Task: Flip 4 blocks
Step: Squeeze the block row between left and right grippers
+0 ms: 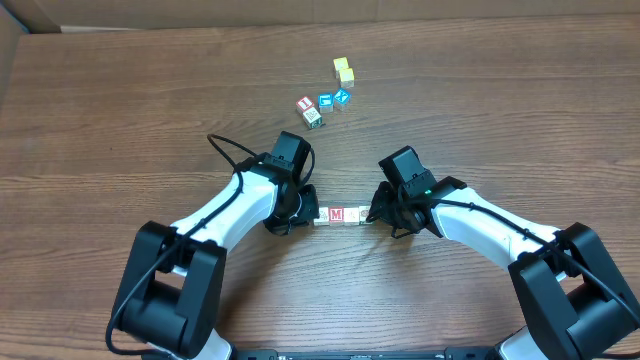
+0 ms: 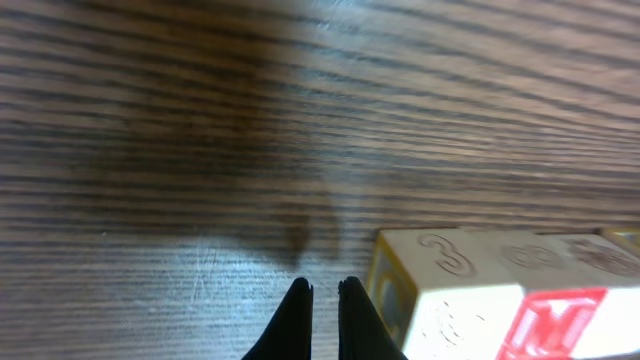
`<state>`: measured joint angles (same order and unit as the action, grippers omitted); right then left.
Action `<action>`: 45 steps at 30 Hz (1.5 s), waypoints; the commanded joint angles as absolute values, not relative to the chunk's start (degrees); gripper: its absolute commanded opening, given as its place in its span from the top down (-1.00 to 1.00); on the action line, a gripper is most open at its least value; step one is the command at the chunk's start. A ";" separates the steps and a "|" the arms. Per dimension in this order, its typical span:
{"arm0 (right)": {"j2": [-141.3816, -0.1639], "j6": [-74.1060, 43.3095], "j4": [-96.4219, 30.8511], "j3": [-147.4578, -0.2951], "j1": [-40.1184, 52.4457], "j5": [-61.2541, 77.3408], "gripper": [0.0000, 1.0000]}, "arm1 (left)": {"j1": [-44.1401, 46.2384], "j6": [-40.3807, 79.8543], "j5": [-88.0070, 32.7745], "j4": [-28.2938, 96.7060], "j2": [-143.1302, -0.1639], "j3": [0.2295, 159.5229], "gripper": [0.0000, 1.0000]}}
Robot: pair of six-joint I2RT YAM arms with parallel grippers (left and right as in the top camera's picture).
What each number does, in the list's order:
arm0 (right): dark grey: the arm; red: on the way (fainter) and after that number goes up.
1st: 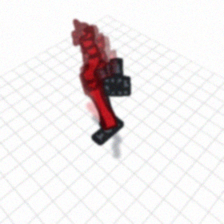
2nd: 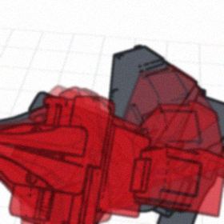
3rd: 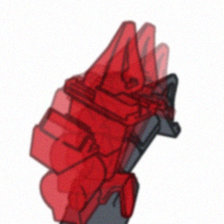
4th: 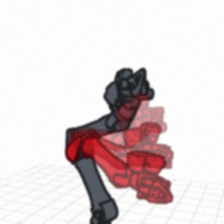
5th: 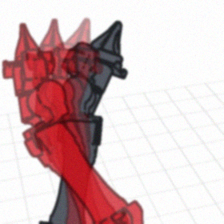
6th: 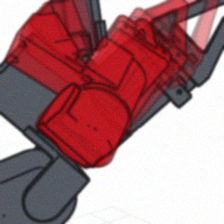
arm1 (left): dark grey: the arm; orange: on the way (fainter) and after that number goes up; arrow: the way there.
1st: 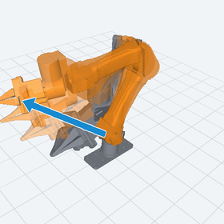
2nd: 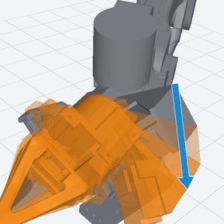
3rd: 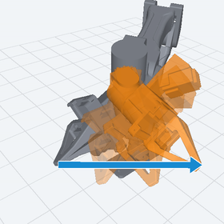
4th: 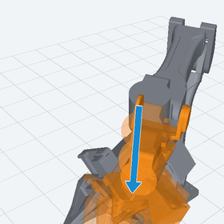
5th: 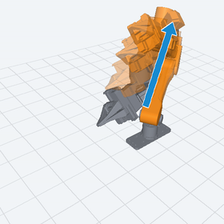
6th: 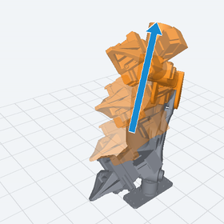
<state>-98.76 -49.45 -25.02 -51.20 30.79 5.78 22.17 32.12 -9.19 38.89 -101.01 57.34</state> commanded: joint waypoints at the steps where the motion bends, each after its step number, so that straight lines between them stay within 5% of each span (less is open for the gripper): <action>1: -98.76 -48.97 -24.69 -50.96 30.81 6.11 0.93 | 22.57 33.26 -9.02 38.50 -102.10 56.62 0.92; 33: -98.76 -44.58 -23.83 -50.96 30.81 9.91 0.92 | 22.50 29.12 -13.58 34.74 -102.10 56.62 0.91; 45: -98.76 -52.47 -24.29 -50.96 30.94 13.87 0.93 | 22.41 29.34 -13.58 33.98 -102.10 56.71 0.92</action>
